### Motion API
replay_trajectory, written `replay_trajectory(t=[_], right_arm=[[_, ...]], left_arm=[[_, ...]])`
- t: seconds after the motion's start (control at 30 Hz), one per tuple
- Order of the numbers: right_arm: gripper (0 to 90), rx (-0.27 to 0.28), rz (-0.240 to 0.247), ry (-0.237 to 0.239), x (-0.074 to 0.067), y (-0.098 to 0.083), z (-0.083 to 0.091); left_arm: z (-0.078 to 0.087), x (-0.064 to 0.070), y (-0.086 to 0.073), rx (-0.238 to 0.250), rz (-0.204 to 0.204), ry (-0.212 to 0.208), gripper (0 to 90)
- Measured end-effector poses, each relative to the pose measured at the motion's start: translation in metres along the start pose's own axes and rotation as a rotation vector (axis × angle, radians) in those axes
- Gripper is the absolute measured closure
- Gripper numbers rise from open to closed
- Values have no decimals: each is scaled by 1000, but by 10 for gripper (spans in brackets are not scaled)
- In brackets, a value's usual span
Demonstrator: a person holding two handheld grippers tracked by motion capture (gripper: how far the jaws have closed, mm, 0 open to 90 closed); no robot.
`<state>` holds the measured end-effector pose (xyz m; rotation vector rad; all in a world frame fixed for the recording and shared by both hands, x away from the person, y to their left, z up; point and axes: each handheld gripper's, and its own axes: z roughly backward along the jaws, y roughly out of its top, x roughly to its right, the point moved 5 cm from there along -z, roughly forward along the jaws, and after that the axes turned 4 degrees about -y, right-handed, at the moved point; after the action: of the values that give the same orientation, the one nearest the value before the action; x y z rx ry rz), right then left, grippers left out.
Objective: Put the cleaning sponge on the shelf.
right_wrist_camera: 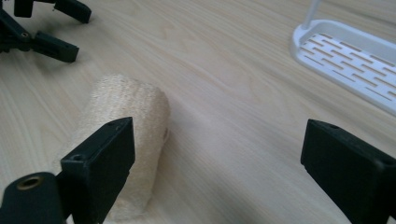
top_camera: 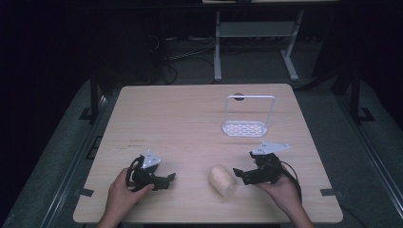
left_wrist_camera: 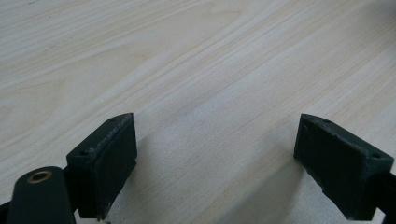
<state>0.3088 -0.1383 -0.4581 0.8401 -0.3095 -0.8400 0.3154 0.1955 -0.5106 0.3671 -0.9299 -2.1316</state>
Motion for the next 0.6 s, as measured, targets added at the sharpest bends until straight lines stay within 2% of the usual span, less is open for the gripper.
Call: replay_trajectory(t=[0.27,0.33,0.6], right_arm=[[98,1,2,26,-11,0,-2],[98,1,19,36,-15,1,-2],[98,-1,36,56,-26,2,-4]], left_arm=[[0,0,0,0,0,0,126],[0,0,0,0,0,0,126],[0,0,0,0,0,0,126]])
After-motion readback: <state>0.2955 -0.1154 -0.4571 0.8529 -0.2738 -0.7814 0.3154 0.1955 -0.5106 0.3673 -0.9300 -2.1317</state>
